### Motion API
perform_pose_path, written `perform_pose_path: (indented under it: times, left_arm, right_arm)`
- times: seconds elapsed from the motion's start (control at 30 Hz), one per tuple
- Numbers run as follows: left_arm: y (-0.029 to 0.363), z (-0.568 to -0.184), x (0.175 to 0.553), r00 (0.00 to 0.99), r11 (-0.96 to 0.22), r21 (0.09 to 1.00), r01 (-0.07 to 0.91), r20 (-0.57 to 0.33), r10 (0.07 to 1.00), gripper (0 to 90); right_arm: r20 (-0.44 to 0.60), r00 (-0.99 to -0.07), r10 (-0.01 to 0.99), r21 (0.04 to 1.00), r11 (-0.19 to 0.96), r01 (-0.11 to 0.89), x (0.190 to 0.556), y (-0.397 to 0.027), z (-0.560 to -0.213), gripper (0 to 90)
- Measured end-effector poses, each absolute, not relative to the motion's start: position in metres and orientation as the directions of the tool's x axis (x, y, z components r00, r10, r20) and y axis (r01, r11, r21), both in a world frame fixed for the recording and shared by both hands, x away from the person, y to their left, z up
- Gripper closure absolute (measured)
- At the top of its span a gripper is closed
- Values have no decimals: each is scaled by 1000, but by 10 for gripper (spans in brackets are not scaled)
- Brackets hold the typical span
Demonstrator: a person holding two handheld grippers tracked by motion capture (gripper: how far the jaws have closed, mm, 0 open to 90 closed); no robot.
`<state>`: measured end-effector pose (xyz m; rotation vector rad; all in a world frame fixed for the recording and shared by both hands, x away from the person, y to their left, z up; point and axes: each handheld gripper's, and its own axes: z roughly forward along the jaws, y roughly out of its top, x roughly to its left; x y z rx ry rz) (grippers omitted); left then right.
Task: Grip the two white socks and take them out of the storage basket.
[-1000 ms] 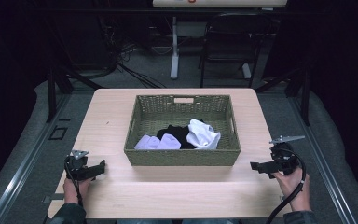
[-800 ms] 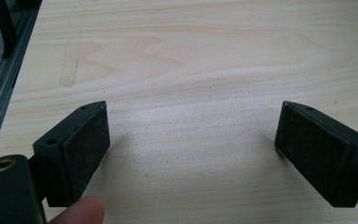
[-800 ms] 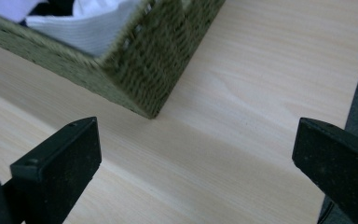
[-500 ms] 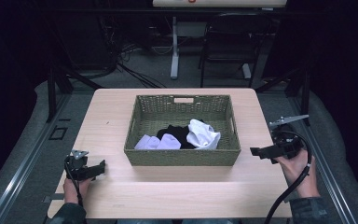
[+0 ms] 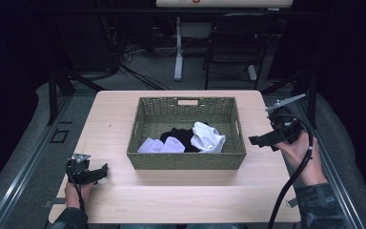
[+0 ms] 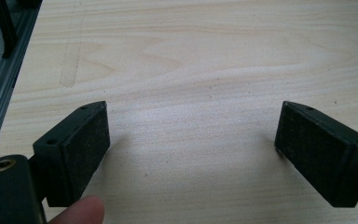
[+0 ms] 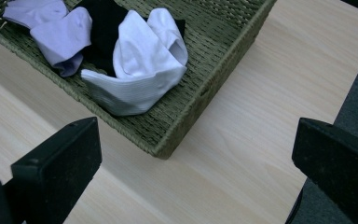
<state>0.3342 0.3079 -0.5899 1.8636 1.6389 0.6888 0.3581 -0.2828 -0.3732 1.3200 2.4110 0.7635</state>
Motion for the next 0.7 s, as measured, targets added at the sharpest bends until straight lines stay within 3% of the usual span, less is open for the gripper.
perform_pose_path:
  times: [0.4, 0.7]
  left_arm:
    - [308, -590, 334, 121, -97, 702, 706, 15, 992, 99]
    - [308, -590, 334, 122, -97, 700, 707, 14, 992, 99]
  right_arm:
    - [-4, -604, 797, 530, 514, 675, 387, -246, -362, 10]
    - [15, -642, 766, 520, 543, 659, 410, -213, -375, 21]
